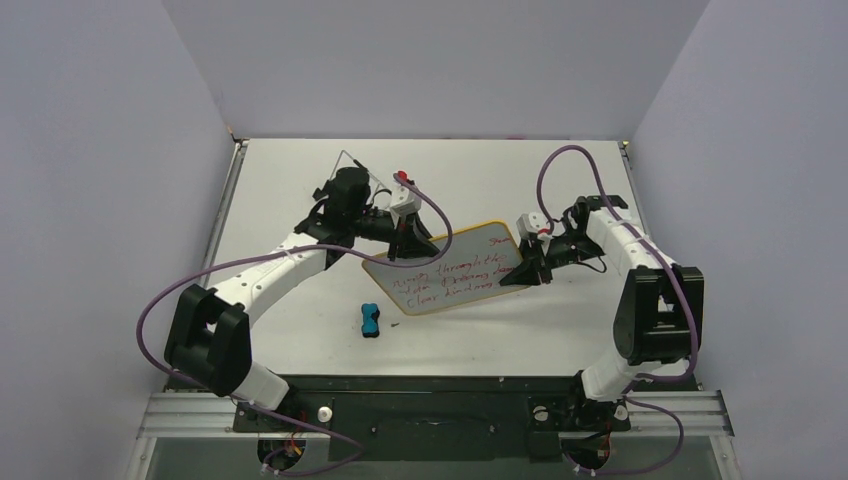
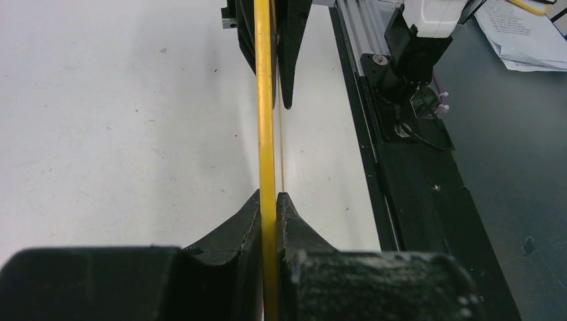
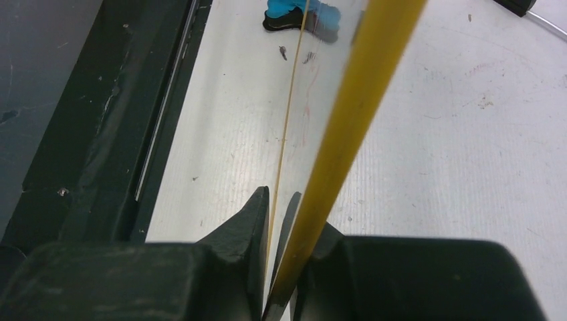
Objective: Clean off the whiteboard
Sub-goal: Erase the center of the board with the whiteboard.
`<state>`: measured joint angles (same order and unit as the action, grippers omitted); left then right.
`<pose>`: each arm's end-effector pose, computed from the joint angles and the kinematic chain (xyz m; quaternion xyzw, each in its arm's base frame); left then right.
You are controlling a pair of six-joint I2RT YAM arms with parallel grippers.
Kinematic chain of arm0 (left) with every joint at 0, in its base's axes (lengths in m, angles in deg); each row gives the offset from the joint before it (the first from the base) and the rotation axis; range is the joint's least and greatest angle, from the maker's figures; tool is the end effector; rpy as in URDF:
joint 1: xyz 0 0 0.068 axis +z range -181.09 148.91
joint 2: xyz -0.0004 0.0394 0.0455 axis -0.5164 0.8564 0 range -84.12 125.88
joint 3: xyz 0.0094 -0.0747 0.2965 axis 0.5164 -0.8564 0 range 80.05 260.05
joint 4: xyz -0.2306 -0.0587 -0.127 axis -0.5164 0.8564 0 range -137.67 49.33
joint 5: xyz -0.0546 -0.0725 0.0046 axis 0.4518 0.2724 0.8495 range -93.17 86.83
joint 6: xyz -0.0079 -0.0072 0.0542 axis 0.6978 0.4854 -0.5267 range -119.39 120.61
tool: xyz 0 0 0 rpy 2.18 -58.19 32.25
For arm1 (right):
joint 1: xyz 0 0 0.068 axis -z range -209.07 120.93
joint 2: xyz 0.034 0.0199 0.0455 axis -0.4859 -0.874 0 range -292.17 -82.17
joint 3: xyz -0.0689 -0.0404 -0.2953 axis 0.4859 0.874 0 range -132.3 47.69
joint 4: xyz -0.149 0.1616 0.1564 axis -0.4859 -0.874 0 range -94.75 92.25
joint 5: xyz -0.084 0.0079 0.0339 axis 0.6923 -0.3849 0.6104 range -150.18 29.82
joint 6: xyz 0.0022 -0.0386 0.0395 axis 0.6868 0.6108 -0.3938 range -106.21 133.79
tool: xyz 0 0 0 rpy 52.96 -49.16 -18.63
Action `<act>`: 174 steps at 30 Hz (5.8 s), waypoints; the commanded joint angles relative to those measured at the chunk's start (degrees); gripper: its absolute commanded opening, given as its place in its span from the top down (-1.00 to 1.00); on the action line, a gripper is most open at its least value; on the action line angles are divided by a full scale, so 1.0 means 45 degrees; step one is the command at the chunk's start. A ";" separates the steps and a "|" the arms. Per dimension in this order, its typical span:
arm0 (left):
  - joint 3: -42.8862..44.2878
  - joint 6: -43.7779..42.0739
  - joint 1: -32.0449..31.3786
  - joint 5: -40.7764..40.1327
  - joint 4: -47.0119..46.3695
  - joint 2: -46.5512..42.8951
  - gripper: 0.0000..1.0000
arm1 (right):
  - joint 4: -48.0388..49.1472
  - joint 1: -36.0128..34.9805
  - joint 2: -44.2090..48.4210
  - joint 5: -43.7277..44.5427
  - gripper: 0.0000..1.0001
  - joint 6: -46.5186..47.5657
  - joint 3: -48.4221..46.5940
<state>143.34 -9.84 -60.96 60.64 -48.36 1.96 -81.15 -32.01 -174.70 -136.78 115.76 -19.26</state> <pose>0.2787 -0.1989 0.3339 0.5198 0.5593 -0.5121 0.3934 0.2589 0.0500 0.2775 -0.5516 0.5527 0.4952 0.3809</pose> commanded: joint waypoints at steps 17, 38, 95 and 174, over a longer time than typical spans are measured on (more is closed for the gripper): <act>-0.3252 0.6608 0.1467 -0.8492 -0.4639 -0.6945 0.12 | -0.1471 0.1542 0.1388 0.0457 1.00 -0.1096 -0.0113; -0.8539 1.2169 0.1388 -1.3959 0.5828 -1.2377 -0.02 | 1.1087 -0.0976 0.5708 0.4940 1.00 -1.6410 0.2352; -0.5050 1.1954 -0.3749 -1.9013 0.6017 -0.1359 0.28 | 0.9146 -0.0812 0.4571 0.3601 1.00 -1.4972 0.1837; 0.0464 0.6260 -0.8189 -2.2467 -0.6496 0.1791 1.00 | 0.8418 -0.1432 0.4859 0.3403 1.00 -1.5038 0.1884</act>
<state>145.68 17.11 -99.16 -44.54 -78.39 10.75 -39.66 -36.60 -153.22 -117.29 40.22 -8.58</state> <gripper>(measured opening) 0.225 0.025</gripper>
